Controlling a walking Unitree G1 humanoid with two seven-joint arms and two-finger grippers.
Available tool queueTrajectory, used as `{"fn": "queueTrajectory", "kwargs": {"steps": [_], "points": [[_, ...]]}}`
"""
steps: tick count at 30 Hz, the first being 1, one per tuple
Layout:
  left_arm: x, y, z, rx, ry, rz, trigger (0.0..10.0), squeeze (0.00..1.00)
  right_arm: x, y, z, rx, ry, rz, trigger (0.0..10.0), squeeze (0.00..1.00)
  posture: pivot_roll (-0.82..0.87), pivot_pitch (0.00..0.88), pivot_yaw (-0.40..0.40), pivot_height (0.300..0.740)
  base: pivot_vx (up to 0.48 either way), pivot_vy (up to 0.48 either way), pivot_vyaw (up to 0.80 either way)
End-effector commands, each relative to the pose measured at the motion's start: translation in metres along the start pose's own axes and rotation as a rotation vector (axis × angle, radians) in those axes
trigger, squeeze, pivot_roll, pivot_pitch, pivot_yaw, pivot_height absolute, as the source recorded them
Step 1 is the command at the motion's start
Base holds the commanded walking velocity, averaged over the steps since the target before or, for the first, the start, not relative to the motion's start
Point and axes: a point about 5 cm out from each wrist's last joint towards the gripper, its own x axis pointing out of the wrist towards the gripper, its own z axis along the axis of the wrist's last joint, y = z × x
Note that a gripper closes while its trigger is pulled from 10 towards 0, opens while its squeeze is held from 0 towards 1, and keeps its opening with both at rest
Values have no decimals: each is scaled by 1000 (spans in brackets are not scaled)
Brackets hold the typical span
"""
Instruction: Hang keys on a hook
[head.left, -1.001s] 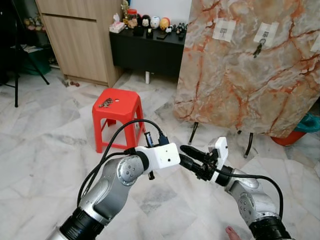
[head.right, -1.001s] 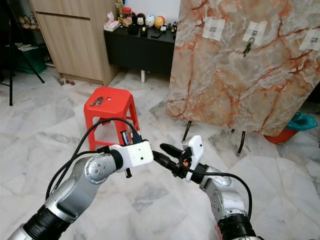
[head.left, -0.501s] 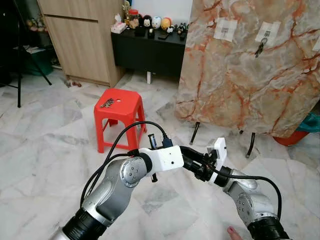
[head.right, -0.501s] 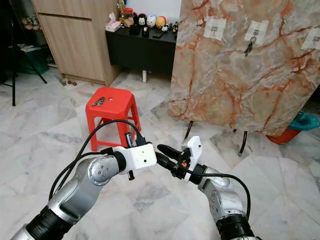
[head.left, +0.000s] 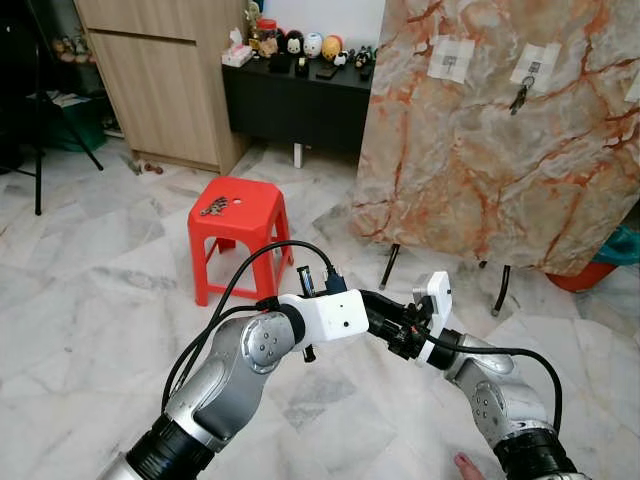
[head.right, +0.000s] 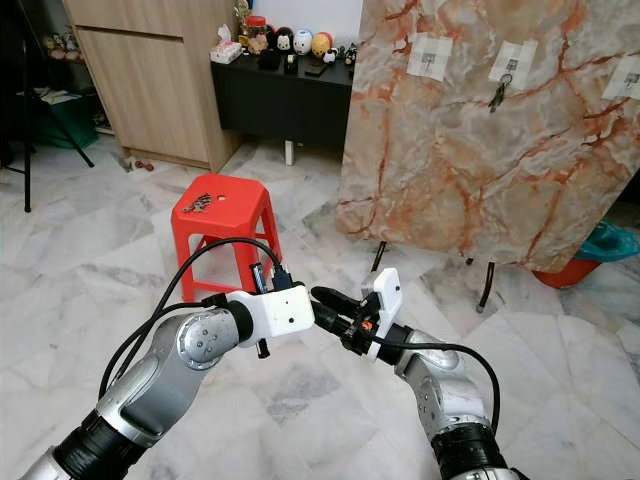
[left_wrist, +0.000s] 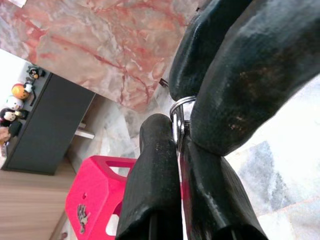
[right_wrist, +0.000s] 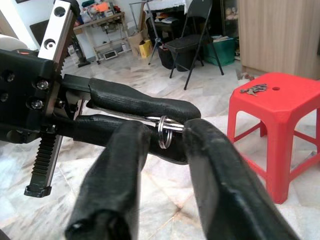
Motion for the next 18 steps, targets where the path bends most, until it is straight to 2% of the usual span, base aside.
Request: {"fn": "queueTrajectory", "kwargs": {"steps": [1, 18], "points": [[2, 1, 9, 22, -31, -3, 10000, 0, 1, -2, 3, -11, -1, -5, 0, 0, 108, 0, -80, 740, 0, 0, 0], [3, 0, 9, 13, -29, 1, 10000, 0, 1, -3, 3, -13, 12, -5, 0, 0, 107, 0, -85, 740, 0, 0, 0]]}}
